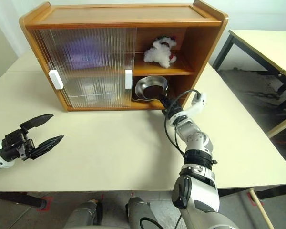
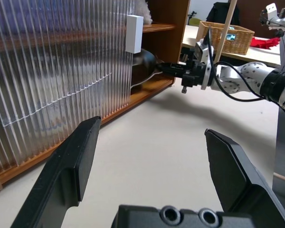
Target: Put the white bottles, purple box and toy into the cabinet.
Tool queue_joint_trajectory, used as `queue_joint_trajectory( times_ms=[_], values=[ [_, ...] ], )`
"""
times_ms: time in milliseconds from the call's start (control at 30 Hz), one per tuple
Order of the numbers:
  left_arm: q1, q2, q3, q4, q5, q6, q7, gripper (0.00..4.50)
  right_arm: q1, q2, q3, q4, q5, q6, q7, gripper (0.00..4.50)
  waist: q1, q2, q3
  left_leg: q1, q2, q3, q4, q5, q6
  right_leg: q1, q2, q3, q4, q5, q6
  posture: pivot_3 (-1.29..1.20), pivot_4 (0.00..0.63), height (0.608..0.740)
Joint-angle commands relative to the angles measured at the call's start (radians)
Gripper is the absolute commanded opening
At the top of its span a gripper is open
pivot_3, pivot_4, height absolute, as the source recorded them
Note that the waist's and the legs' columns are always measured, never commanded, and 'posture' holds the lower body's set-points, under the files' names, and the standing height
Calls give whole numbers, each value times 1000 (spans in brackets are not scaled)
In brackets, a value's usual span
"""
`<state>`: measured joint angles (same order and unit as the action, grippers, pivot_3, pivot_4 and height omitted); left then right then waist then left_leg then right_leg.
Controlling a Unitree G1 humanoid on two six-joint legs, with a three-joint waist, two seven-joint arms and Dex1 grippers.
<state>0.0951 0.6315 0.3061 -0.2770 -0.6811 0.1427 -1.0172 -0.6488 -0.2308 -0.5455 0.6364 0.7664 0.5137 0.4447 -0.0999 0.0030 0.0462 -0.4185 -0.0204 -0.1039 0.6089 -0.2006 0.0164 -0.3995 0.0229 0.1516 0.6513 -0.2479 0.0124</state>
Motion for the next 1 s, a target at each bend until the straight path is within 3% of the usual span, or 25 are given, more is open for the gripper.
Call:
queue_joint_trajectory(
  times_ms=[33, 333, 433, 767, 1000],
  values=[
    [3, 2, -5, -12, 10, 3, 1, 4500, -16, 11, 25, 60, -40, -23, -17, 17, 0, 0, 0, 0, 0, 0, 0, 0, 0, 0, 0, 0, 0, 0, 0, -138, 91, 740],
    [11, 3, -4, -16, 8, 4, 2, 4500, -45, 9, 44, 114, -72, -58, -12, 17, 0, 0, 0, 0, 0, 0, -1, -1, 0, -1, 0, 0, 0, -1, -1, -137, 98, 740],
    [12, 2, -5, -18, 8, 5, 4, 4500, -38, 3, 53, 109, -81, -57, -8, 709, 0, 0, 1, 0, 0, 0, -1, -1, 0, -1, 0, 0, 0, -1, -1, -140, 98, 740],
    [-2, 6, -6, 0, 12, 3, -2, 4500, -36, -9, 50, 112, -84, -54, 3, 4402, 0, 2, 2, -4, 1, 0, -1, -2, 1, -4, 0, 0, -1, -1, -1, -147, 100, 740],
    [12, 7, 4, -14, 8, 8, 7, 4500, 80, -135, 163, -87, -88, 166, 159, 4457, 5, 1, 2, -4, 1, 0, 0, -2, 1, -3, 0, -1, -1, -1, -1, -142, 103, 740]
  ],
)
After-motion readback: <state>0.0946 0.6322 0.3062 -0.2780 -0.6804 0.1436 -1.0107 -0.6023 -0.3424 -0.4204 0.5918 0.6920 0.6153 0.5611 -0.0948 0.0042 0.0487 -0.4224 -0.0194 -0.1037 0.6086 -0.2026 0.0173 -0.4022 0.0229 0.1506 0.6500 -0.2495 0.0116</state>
